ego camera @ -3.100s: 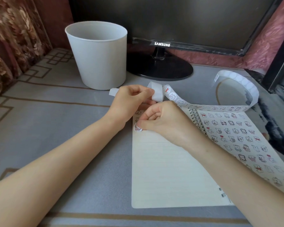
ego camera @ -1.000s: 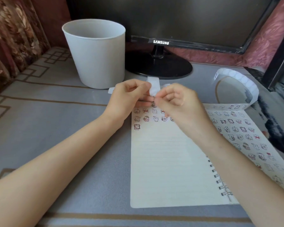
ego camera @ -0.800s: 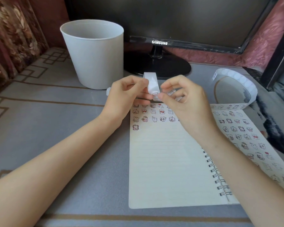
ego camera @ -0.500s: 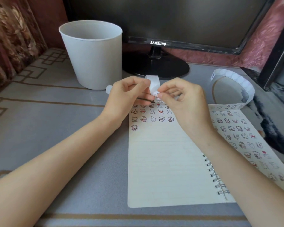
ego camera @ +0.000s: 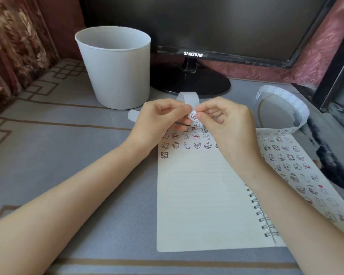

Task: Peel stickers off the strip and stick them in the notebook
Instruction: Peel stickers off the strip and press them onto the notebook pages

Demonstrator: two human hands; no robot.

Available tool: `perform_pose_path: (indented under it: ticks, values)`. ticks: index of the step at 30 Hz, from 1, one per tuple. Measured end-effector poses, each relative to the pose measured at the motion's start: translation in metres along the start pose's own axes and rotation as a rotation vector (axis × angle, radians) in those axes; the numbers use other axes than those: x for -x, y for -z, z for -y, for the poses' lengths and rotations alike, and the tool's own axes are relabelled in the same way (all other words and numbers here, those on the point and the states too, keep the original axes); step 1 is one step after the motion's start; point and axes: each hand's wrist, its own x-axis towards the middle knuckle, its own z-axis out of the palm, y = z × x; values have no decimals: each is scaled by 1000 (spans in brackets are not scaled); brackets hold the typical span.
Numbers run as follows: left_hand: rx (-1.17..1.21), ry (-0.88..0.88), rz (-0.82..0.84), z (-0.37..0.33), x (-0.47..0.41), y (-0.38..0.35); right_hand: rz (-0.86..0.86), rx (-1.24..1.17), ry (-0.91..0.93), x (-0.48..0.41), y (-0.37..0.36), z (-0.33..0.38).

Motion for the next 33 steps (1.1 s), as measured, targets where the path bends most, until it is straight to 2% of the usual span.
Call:
perform_pose_path:
  ticks: [13, 24, 33]
  values:
    - [32, 34, -4, 0, 0, -2, 9, -1, 26, 1, 1, 1]
    - [5, 65, -22, 1, 1, -2, -10, 261, 140, 3, 0, -1]
    - [-17, 10, -21, -1, 3, -4, -35, 166, 55, 1, 0, -3]
